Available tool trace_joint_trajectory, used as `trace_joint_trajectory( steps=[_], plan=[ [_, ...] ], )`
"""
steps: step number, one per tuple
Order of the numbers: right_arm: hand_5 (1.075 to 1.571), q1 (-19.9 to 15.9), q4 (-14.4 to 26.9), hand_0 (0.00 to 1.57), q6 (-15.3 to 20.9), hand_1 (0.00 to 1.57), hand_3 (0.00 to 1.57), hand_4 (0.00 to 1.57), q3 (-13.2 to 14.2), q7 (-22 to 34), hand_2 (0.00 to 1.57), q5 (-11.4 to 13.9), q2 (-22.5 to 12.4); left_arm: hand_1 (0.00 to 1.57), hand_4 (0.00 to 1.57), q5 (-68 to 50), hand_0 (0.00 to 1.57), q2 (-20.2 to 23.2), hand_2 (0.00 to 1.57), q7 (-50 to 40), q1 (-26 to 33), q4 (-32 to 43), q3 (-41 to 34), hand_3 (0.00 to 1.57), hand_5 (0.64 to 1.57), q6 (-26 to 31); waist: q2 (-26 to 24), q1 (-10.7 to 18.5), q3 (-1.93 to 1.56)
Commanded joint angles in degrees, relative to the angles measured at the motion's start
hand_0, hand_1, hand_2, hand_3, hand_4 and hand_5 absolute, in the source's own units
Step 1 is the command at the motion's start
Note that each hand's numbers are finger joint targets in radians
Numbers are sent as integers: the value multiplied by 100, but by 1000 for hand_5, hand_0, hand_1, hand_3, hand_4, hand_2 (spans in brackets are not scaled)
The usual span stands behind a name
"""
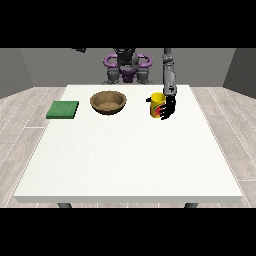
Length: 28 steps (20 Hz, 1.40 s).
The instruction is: Pick the cup and pour the ball into the bowl, then pick the bowl and place it on the pad
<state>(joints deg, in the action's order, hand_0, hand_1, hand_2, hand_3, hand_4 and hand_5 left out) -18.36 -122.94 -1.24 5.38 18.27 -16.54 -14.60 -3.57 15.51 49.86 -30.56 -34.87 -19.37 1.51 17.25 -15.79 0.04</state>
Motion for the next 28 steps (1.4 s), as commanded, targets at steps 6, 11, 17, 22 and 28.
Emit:
trace_joint_trajectory(
  steps=[6,11,17,22,28],
  plan=[
    [1561,68,-181,0,-242,0,0,89,587,225,0,-621,-315,1322,1075,714,1322,-159,1571,700,71,432,231,1571,1484,-1432,-24,-135,-1],
    [1558,215,459,0,-432,0,0,152,861,374,0,-919,-451,1342,1105,1169,1342,18,1571,-192,-225,219,644,1571,1500,-1749,-870,77,-8],
    [1558,276,915,0,-437,0,0,237,672,-113,0,-519,-178,1384,1105,2091,1384,0,1571,-1358,-1048,142,1307,1571,1524,-2693,-920,182,-14],
    [1560,5,1208,0,-660,0,0,275,790,-133,0,-758,-349,1425,1010,3123,1425,-131,1571,-2143,-1366,398,1840,1571,1558,-4057,-805,14,-16],
    [1564,-103,1326,0,-766,0,0,334,940,-192,0,-889,-428,1411,940,3759,1411,-189,1571,-3119,-1916,805,2116,1571,1564,-4364,-724,-77,-7]
  ],
)
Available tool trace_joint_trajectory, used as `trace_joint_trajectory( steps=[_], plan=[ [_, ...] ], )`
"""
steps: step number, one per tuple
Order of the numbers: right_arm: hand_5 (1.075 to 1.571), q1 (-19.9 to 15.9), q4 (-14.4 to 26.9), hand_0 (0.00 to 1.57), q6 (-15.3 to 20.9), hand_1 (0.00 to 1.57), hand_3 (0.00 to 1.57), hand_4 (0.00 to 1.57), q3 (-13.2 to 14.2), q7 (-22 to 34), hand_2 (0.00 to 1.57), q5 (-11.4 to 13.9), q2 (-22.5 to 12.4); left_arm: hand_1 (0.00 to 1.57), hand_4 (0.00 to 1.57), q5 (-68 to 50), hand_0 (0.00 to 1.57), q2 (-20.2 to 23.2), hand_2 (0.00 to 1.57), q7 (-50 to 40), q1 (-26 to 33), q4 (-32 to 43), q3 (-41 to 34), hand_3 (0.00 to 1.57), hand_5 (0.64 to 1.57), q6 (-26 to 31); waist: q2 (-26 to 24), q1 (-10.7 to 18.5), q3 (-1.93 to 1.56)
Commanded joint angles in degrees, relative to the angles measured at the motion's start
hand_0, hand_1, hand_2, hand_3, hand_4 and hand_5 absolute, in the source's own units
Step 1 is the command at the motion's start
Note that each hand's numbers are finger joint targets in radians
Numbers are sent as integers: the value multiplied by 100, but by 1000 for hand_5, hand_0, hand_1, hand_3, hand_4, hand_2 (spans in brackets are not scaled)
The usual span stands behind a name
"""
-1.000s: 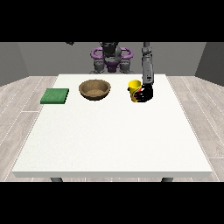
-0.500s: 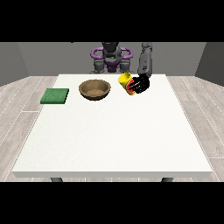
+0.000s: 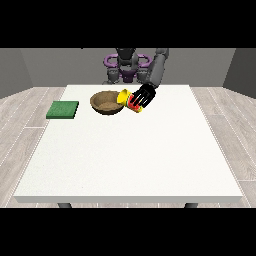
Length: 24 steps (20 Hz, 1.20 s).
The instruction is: Pick the cup and pour the ball into the bowl, then pick the bowl and place it on the pad
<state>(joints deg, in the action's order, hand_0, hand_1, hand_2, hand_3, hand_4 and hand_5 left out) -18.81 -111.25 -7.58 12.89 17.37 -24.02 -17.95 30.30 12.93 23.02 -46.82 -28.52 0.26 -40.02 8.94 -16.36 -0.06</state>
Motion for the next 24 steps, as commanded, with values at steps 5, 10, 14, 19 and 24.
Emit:
trace_joint_trajectory(
  steps=[5,10,14,19,24],
  plan=[
    [1563,90,130,0,-71,0,0,337,-292,-284,0,246,237,1371,844,1469,1371,60,1571,-1412,-604,685,729,1571,1565,-1082,51,-133,-3],
    [1564,175,664,0,-277,0,0,360,-321,-296,0,217,189,1352,857,2837,1352,-64,1571,-2560,-1021,1370,1661,1571,1548,-1110,-487,-105,-17],
    [1565,-43,1092,0,14,0,0,378,-300,-298,0,383,334,1326,979,3791,1326,-739,1433,-3438,-1345,1784,2436,1427,1480,-690,-740,165,-12],
    [1565,38,1450,0,75,0,0,381,-231,-355,0,555,304,1469,982,4864,1469,-800,1571,-3931,-1572,2137,3351,1571,1490,-141,-1120,535,-11],
    [1566,176,1841,0,197,0,0,377,-266,-531,0,792,433,1503,1065,5630,1503,-1276,1571,-4444,-1753,2075,4065,1571,1498,710,-1387,725,-2]
  ],
)
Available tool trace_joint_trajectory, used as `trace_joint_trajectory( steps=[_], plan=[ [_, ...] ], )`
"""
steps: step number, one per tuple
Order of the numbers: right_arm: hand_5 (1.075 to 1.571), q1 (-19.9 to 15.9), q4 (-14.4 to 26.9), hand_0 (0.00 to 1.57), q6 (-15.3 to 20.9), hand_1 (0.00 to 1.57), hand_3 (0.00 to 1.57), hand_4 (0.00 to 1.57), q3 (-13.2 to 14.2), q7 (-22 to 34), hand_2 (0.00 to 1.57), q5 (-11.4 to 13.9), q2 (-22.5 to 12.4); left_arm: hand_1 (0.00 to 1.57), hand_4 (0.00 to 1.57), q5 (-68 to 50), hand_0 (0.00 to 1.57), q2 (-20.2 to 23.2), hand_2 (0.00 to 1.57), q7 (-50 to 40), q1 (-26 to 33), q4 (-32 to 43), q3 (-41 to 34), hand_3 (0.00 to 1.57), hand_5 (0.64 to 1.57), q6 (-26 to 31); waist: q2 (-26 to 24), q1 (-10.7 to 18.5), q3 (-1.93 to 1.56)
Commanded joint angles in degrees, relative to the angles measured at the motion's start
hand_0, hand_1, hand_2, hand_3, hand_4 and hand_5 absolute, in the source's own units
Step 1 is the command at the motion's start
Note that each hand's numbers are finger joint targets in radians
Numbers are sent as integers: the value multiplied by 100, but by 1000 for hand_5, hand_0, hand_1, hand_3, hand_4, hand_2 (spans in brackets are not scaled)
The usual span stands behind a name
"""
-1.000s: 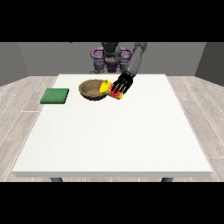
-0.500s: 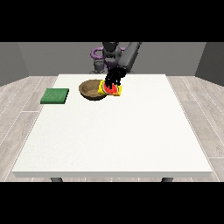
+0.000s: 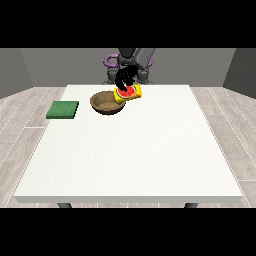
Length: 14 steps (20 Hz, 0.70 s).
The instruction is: Pick the cup and pour the ball into the bowl, then pick the bowl and place it on the pad
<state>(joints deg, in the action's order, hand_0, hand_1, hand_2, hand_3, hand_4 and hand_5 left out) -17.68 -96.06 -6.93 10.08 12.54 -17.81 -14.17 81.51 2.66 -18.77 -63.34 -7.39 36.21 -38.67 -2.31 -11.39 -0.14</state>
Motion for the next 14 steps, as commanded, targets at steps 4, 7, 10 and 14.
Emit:
trace_joint_trajectory(
  steps=[4,7,10,14],
  plan=[
    [1566,-73,232,0,17,0,0,387,-116,-212,0,99,185,1498,1047,673,1498,-259,1571,-626,-300,-440,569,1571,1513,1349,-130,-118,11],
    [1564,421,175,0,-130,0,0,378,-14,-103,0,-44,141,1498,1061,809,1498,-262,1571,-607,522,-803,666,1571,1506,1200,-502,47,13],
    [1564,502,204,0,-406,0,0,378,340,-150,0,-270,-224,1424,944,-443,1424,-3,1571,-153,701,-1073,-501,1571,1510,163,-281,226,24],
    [1564,776,-110,0,-272,0,0,376,135,-13,0,-177,-29,1111,947,-1636,1111,525,1474,444,846,-1497,-1561,1482,1548,-214,-483,210,39]
  ],
)
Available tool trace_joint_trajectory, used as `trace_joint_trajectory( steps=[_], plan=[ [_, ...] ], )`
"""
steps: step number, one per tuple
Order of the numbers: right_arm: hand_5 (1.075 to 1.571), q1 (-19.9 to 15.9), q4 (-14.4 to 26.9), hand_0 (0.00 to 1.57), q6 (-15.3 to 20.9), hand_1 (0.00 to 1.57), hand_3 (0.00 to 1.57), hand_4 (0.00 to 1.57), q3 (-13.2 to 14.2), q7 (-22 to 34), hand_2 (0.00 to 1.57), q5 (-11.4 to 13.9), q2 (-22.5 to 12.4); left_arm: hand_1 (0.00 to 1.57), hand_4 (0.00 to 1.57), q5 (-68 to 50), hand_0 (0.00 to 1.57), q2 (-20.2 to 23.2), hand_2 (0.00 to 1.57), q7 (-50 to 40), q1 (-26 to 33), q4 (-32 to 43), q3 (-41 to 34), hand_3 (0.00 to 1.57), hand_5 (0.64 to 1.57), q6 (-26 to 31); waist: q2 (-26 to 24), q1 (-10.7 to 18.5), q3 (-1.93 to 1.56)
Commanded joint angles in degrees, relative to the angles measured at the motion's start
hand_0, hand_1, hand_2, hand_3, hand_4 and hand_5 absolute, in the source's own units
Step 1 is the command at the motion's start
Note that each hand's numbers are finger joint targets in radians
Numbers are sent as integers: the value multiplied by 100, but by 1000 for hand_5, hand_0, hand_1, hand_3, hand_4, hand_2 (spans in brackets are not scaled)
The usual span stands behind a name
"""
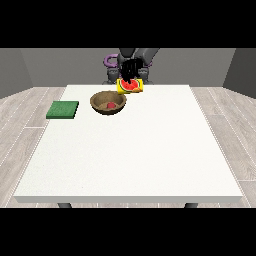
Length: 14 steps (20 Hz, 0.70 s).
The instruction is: Pick the cup and pour the ball into the bowl, then pick the bowl and place it on the pad
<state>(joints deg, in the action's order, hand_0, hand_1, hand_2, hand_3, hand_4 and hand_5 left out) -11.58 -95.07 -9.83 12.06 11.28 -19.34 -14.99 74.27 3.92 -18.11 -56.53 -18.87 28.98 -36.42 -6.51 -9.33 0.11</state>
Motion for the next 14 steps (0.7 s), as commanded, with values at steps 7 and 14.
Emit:
trace_joint_trajectory(
  steps=[7,14],
  plan=[
    [1564,303,-783,0,152,0,0,401,-101,-81,0,114,146,1388,1031,-2996,1388,774,1571,2448,1615,-1309,-2136,1571,1570,-1123,479,137,39],
    [1565,316,-1290,0,396,0,0,419,-258,-50,0,219,361,1501,1472,-5257,1501,400,1571,4374,2258,-2487,-3187,1571,1461,-390,947,311,77]
  ],
)
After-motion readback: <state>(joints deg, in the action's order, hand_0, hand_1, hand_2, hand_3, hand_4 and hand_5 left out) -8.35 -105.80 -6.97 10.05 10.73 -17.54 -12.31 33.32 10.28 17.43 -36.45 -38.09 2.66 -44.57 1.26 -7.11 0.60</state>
